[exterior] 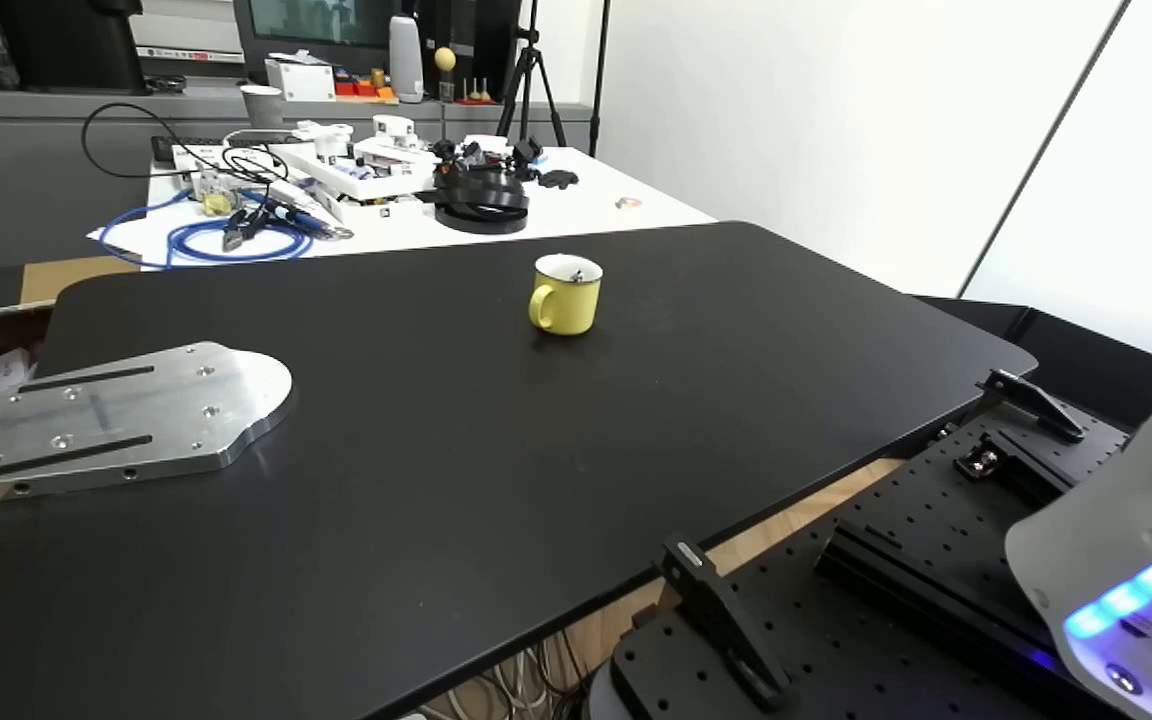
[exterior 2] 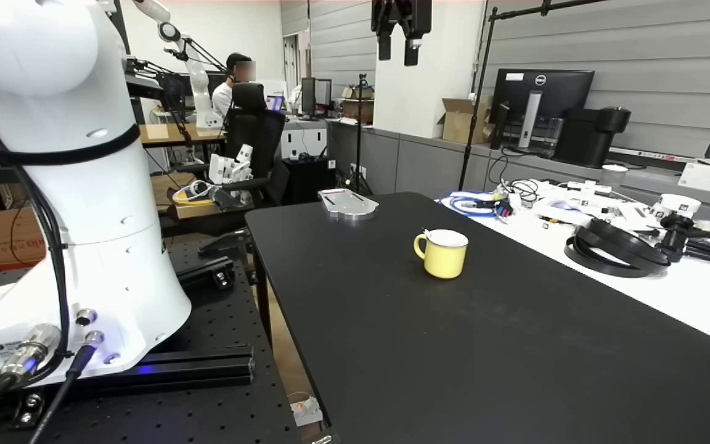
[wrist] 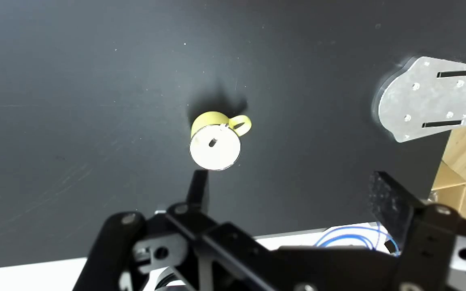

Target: Remove the pen from the cup and put it on the table

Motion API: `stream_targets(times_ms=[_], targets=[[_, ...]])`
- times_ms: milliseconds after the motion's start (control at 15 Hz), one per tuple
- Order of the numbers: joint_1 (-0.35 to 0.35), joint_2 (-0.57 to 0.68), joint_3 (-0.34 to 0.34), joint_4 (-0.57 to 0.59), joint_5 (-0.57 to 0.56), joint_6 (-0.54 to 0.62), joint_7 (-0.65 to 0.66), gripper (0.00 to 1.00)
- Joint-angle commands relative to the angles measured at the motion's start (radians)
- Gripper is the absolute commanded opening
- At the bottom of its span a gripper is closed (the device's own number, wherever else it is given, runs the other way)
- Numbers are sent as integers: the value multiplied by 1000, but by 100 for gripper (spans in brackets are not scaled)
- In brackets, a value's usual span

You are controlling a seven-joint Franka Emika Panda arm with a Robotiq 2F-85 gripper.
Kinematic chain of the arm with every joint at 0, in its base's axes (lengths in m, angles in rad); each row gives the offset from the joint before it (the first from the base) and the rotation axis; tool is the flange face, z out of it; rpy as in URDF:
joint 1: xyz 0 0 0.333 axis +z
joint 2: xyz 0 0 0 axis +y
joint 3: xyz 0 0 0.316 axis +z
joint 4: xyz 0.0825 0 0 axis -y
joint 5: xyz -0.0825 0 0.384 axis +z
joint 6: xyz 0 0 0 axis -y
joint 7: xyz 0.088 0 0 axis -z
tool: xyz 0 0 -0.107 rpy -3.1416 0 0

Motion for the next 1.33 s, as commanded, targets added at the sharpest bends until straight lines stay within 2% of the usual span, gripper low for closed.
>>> stream_targets(times_ms=[0, 200, 533, 933, 1267], targets=[[-1, 0, 1, 2, 0, -3, 0, 100], [-1, 11, 1, 13, -6, -3, -8, 100], [-9, 137, -8, 153, -22, -38, -38, 100], [-26, 371, -20, 435, -38, -121, -39, 100], [-41, 588, -36, 690, 27, -266, -33, 100]])
